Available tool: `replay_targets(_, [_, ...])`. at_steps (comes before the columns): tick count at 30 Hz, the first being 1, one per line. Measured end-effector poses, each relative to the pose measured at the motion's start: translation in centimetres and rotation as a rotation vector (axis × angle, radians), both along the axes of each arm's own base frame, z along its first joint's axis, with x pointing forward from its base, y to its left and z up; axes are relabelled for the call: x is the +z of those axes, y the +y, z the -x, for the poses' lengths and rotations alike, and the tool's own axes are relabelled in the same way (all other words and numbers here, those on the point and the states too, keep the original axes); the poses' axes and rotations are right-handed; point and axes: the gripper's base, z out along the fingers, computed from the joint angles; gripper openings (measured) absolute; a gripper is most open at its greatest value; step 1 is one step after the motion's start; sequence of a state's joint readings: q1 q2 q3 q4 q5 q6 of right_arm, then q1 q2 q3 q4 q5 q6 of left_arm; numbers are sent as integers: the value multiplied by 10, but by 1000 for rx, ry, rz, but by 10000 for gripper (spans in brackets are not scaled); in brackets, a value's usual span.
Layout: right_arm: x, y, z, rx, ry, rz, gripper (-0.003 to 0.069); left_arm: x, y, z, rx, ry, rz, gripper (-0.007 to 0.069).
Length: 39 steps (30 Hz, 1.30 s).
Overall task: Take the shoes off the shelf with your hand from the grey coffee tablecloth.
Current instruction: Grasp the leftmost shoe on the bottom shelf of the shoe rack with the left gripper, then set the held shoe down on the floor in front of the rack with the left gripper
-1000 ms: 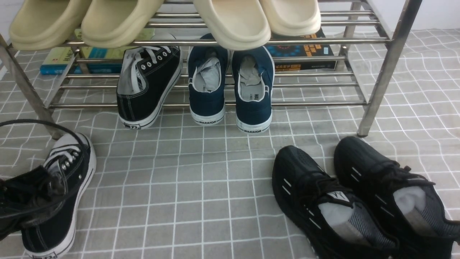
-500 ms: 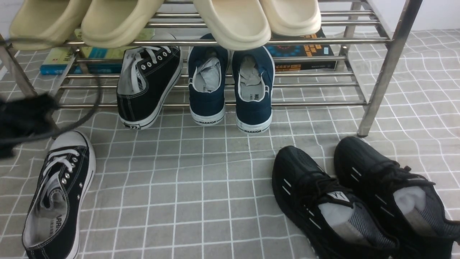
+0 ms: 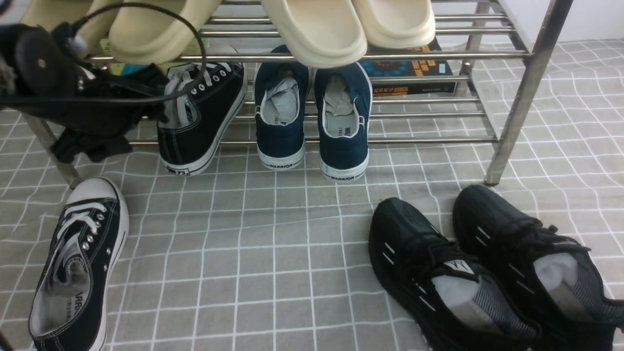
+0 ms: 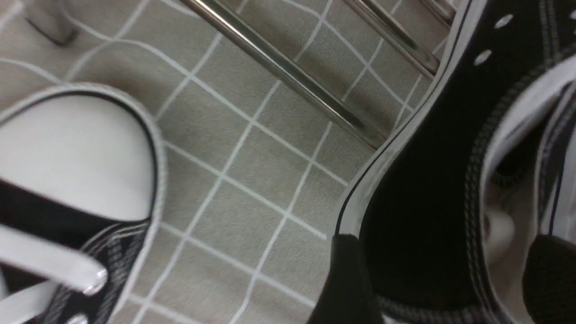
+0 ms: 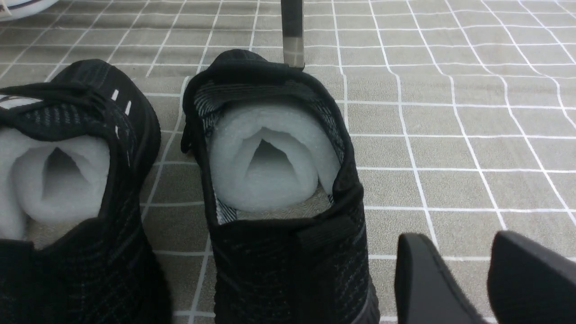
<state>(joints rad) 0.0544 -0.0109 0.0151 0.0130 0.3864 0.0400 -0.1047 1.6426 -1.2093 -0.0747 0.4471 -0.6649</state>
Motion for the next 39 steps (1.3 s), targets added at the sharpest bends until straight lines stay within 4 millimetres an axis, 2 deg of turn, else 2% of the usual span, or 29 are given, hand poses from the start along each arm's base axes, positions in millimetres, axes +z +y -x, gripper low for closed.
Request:
replay_targets(5, [0, 0, 0, 0, 0, 0, 239, -21, -2, -16, 13, -15, 14, 503])
replay_targets(7, [0, 0, 0, 0, 0, 0, 239, -30, -2, -19, 18, 8, 22, 450])
replay_targets(9, [0, 0, 0, 0, 1, 0, 239, -32, -3, -20, 28, 16, 41, 358])
replay_targets(11, [0, 0, 0, 0, 1, 0, 239, -32, -4, -19, 30, 38, 50, 224])
replay_targets(12, [0, 0, 0, 0, 1, 0, 239, -33, -4, -19, 30, 40, 49, 211])
replay_targets(13, [0, 0, 0, 0, 1, 0, 239, -34, -4, -17, 25, 67, 43, 114])
replay_targets(14, [0, 0, 0, 0, 1, 0, 239, -34, -4, -17, 24, 67, 42, 104])
replay_targets(16, [0, 0, 0, 0, 1, 0, 239, -35, -4, -12, 20, 119, 40, 30])
replay_targets(22, [0, 0, 0, 0, 1, 0, 239, -15, -2, 14, -1, 226, 20, 21])
replay_targets(26, [0, 0, 0, 0, 1, 0, 239, -2, 3, 30, -2, 236, -26, 21])
replay_targets(29, [0, 0, 0, 0, 1, 0, 239, 7, 5, 51, -11, 228, -67, 22])
replay_targets(32, [0, 0, 0, 0, 1, 0, 239, 5, 0, 71, -35, 244, -85, 22])
replay_targets(36, [0, 0, 0, 0, 1, 0, 239, -11, -12, 98, -38, 279, -63, 22])
replay_targets(39, [0, 0, 0, 0, 1, 0, 239, -24, -18, 110, -22, 292, -58, 22])
